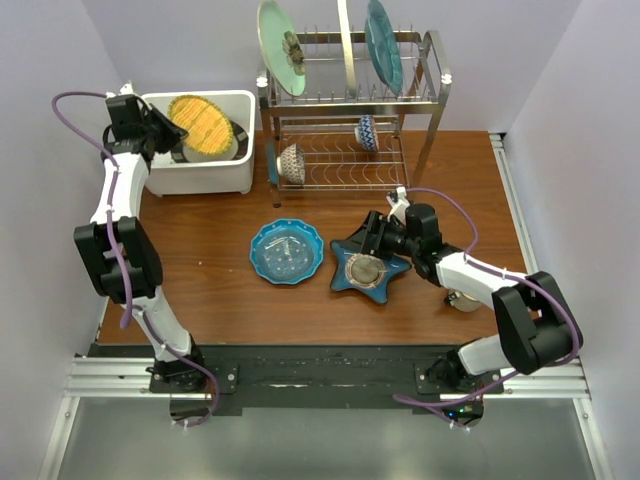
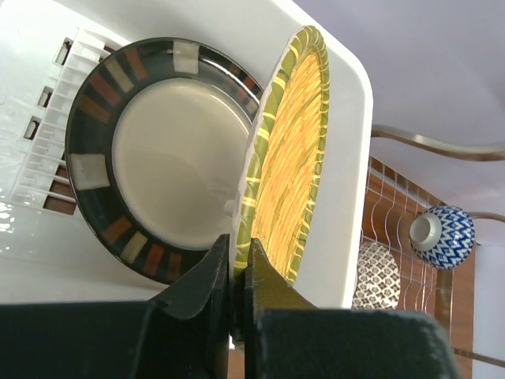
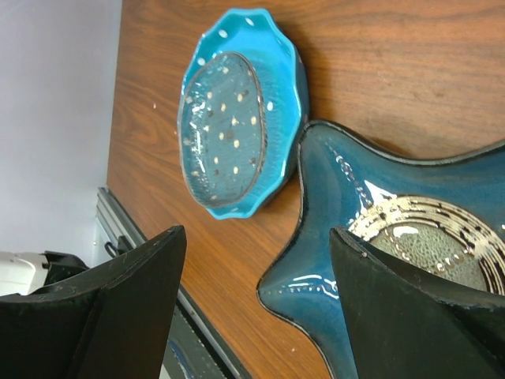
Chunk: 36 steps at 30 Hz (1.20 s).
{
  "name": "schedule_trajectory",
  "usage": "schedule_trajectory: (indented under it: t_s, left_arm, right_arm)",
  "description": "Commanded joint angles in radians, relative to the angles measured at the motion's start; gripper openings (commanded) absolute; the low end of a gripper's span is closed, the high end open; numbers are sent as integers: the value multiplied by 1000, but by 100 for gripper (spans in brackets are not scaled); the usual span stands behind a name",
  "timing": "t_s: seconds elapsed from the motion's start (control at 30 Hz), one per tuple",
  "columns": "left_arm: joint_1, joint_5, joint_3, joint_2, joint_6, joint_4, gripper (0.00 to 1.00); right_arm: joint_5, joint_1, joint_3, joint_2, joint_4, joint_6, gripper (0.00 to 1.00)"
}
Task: Place the plates into the plastic bin on the countertop
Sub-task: Place the plate in the plastic bin.
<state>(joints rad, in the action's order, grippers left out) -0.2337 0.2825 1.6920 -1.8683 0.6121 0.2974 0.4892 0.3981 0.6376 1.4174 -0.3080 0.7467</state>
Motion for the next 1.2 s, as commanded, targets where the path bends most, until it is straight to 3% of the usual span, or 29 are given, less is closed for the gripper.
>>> schedule_trajectory:
  t_s: [0.0,0.33,0.8,0.93,1.17]
  left_arm:
    - [-10,3,101,-22,29,-77,0]
    - [-15,-6,201,-130,3,-38,0]
    - [-44,15,202,-193,17,-27,0]
    - [-52,46,199,-204,15,-26,19]
    - [-61,63,209,-221,-3,-1,42]
  right_arm:
    - [3,-2,-24,-31,-26,-10,77]
    - [9,-2,-42,-41,-49,3,77]
    - [6,-2,-49,-51,-40,-1,77]
    - [8,-4,-49,-51,-39,0,77]
    - [5,-2,-44,-58,-25,-4,77]
